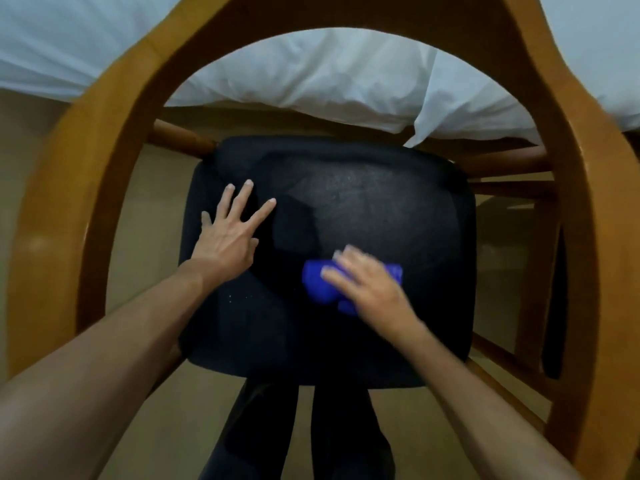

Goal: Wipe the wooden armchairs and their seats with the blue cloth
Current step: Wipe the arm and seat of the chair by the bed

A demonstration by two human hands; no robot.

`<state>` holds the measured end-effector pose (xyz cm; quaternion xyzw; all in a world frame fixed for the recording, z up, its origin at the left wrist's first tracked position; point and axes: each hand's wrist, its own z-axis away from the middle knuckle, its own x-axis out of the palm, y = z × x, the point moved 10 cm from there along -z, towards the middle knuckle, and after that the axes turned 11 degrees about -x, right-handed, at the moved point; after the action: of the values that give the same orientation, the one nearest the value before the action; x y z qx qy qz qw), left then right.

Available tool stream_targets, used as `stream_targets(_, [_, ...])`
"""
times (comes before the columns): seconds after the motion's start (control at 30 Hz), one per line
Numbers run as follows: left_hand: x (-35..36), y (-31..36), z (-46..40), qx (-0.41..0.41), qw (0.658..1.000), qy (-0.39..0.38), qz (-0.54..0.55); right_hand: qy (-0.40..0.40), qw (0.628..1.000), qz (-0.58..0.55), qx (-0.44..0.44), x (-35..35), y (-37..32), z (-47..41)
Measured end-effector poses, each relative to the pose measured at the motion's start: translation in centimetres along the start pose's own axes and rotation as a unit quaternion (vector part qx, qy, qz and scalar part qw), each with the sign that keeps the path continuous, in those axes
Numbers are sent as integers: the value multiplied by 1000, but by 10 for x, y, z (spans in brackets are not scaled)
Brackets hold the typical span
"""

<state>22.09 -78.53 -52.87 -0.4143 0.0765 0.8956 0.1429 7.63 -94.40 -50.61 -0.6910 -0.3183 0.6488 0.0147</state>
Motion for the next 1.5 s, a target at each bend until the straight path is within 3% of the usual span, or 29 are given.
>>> stream_targets(0.1, [1, 0, -2, 8, 1000, 5, 7, 105, 957, -5, 269, -36, 104, -49])
stream_targets(0.17, [0, -3, -3, 18, 1000, 4, 10, 141, 929, 47, 339, -44, 112, -69])
stream_targets(0.27, [-3, -6, -4, 25, 999, 3, 26, 108, 967, 34, 227, -1, 22, -64])
stream_targets(0.37, [-5, -8, -3, 26, 999, -19, 36, -1, 996, -17, 89, 55, -112, -3])
stream_targets(0.43, [-6, -9, -1, 28, 999, -21, 13, -76, 996, -23, -27, 71, -164, 30])
stream_targets(0.53, [-4, -15, 4, 12, 1000, -14, 3, -106, 982, -12, -157, 65, -158, 19])
stream_targets(0.6, [0, -19, 8, 4, 1000, -12, 23, -71, 985, 4, -156, 50, -120, -20])
stream_targets(0.67, [0, -26, 11, -4, 999, 4, 53, -33, 995, 44, -78, 34, -64, -77])
stream_targets(0.77, [-8, -43, 14, -43, 986, 56, 150, 68, 975, 68, 201, -6, 38, -138])
stream_targets(0.8, [-12, -49, 14, -60, 978, 67, 189, 101, 958, 57, 262, -11, 48, -142])
stream_targets(0.83, [-15, -55, 14, -80, 968, 70, 229, 112, 957, 56, 262, -3, 36, -142])
stream_targets(0.93, [-25, -67, 11, -108, 950, 73, 285, 24, 994, -15, 104, 54, -82, -106])
stream_targets(1.03, [-19, -61, 15, -88, 963, 53, 249, -101, 990, -70, -74, 94, -194, -29])
stream_targets(1.07, [-14, -60, 18, -87, 965, 49, 243, -141, 979, -69, -131, 100, -212, -12])
stream_targets(1.13, [-6, -58, 25, -81, 963, 65, 250, -148, 971, -64, -176, 98, -213, -7])
stream_targets(1.3, [5, -62, 53, -124, 941, 108, 297, -47, 998, -18, -23, 59, -114, -84])
stream_targets(1.37, [2, -63, 60, -136, 931, 112, 320, 0, 995, 22, 100, 37, -52, -116])
stream_targets(1.43, [-4, -65, 63, -151, 921, 130, 336, 72, 964, 30, 253, 17, -7, -128])
stream_targets(1.5, [-3, -67, 64, -165, 915, 135, 343, 67, 967, 10, 246, 29, -28, -124])
